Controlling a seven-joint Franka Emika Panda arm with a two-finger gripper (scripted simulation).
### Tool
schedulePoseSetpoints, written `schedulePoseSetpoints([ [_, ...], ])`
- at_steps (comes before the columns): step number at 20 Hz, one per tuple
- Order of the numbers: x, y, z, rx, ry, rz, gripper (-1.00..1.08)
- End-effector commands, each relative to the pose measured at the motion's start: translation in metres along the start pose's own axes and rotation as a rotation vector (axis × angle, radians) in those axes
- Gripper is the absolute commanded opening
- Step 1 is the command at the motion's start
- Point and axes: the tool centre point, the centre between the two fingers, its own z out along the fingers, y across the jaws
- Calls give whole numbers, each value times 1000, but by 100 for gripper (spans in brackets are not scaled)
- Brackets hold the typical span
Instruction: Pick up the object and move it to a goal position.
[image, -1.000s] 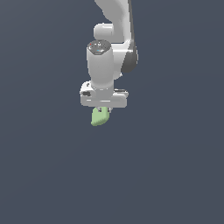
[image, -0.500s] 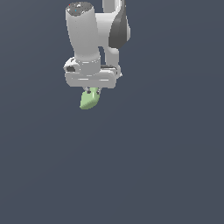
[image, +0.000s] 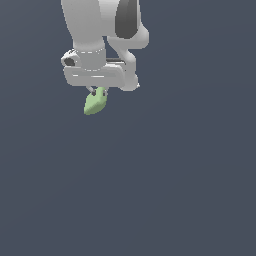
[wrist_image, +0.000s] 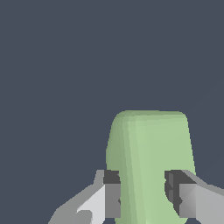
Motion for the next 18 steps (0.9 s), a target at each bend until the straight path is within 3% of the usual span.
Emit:
schedulePoseSetpoints([
  [1,-2,2,-4,0,-2,-1,-100],
  [8,1,-1,-9,0,-1,0,-100],
  [18,13,-18,-47,0,-1,0,-100],
])
